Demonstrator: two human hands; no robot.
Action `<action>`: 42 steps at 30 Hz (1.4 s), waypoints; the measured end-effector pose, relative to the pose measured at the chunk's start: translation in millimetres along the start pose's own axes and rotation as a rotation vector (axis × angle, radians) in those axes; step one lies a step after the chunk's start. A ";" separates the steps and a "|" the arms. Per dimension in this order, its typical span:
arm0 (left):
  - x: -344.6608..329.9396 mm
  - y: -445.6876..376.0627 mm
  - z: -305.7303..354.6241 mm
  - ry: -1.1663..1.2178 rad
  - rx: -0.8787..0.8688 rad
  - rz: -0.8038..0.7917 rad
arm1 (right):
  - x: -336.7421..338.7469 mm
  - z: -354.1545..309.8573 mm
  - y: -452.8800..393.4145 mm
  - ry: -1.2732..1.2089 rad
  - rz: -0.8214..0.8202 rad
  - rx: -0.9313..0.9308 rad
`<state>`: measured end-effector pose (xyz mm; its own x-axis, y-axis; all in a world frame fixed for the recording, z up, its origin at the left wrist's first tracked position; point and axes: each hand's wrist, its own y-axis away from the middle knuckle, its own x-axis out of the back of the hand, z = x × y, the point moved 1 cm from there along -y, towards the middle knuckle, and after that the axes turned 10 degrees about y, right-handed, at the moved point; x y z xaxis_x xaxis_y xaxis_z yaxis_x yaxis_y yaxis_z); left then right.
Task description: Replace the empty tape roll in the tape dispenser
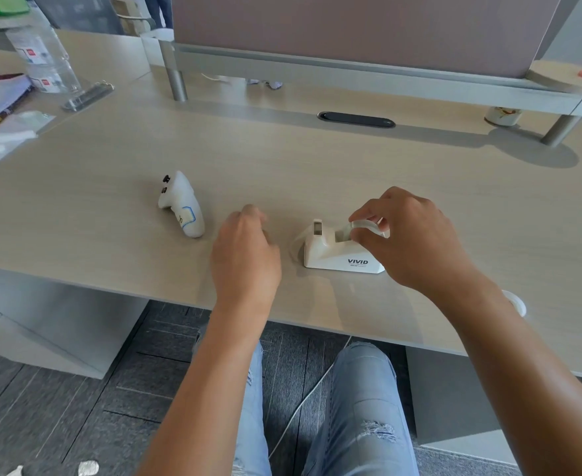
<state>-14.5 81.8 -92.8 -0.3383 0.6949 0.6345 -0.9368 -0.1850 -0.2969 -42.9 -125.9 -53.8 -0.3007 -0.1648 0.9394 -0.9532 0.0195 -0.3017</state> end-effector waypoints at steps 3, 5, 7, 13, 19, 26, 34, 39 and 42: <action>-3.0 15.0 10.4 0.185 -0.136 -0.005 | 0.0 0.0 -0.3 -0.001 -0.002 0.003; -9.5 25.2 17.6 0.234 -0.190 -0.103 | -0.1 0.0 -0.9 -0.004 -0.002 0.001; -14.0 32.1 22.3 0.249 -0.204 -0.176 | -0.2 0.3 -1.5 0.000 -0.003 -0.005; -19.4 37.0 22.0 0.272 -0.154 -0.225 | -1.9 -0.5 0.0 -0.012 0.006 -0.013; -26.2 32.3 20.0 0.291 -0.140 -0.209 | -2.7 -0.7 2.1 -0.060 0.027 -0.009; -29.8 38.8 27.0 0.275 -0.088 -0.183 | -3.1 2.4 12.4 -0.142 0.068 -0.042; -31.1 42.6 21.5 0.237 -0.169 -0.224 | -8.8 22.4 29.7 -0.223 -0.071 -0.089; -34.6 34.1 22.3 0.209 -0.170 -0.230 | -15.7 26.3 27.4 -0.290 -0.069 -0.095; -37.1 31.2 21.6 0.228 -0.181 -0.233 | -15.5 26.1 26.0 -0.286 -0.062 -0.100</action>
<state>-33.1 35.3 -110.2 -0.0706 0.8448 0.5305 -0.9486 0.1076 -0.2976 -62.2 -148.6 -80.4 -0.2341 -0.4392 0.8673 -0.9721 0.0956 -0.2140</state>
